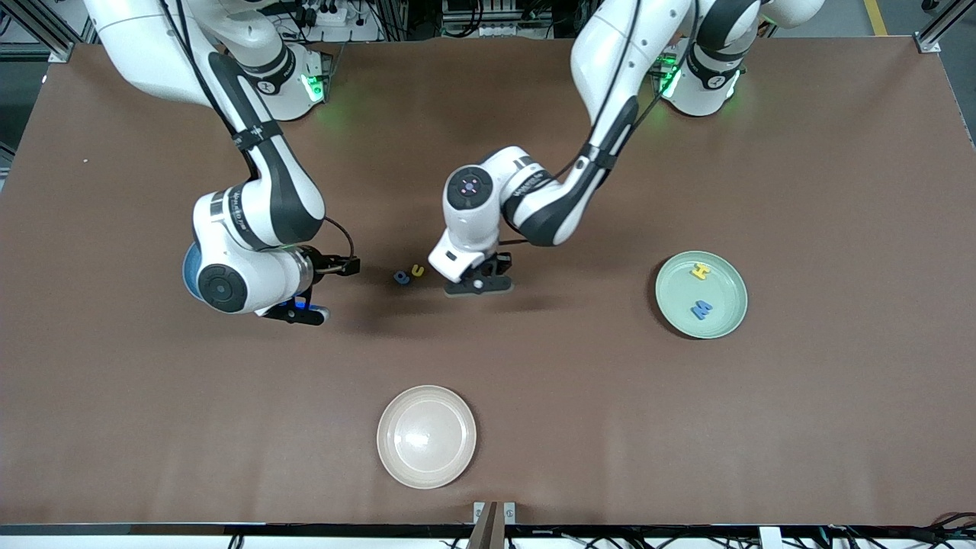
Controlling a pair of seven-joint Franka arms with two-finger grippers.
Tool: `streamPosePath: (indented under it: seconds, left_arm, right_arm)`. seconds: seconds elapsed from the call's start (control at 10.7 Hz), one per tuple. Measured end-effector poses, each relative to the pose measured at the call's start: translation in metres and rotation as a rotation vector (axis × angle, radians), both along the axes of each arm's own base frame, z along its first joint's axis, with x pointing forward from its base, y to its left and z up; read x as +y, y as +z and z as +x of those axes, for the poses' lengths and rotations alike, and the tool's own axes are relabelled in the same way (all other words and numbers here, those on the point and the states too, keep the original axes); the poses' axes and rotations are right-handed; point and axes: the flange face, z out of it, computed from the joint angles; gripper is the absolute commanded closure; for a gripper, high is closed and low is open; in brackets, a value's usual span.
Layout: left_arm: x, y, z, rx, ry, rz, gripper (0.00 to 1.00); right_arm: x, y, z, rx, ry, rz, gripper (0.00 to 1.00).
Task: Sort upper and lower case letters into plates
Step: 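Carry the Q to the green plate while the right gripper reaches yellow u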
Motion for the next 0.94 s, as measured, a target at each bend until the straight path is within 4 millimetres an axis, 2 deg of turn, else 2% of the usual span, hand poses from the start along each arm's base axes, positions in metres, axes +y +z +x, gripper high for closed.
streamPosePath:
  seconds: [0.19,0.47,0.66,0.94]
  left_arm:
    - [0.044,0.016,0.033,0.038,0.021,0.027,1.0]
    - [0.099,0.018,0.061,0.118,0.022,0.089,1.0]
    - [0.142,0.03,0.086,0.139,-0.01,0.093,1.0]
    - [0.217,0.049,0.118,0.183,0.003,0.097,1.0]
  right_arm:
    - [0.011,-0.004,-0.001,-0.008,-0.049,-0.023,0.05]
    - [0.038,-0.008,-0.005,-0.042,-0.098,-0.051,0.04]
    - [0.054,-0.02,-0.01,-0.075,-0.133,-0.05,0.04]
    - [0.103,-0.036,-0.034,-0.118,-0.2,-0.081,0.05]
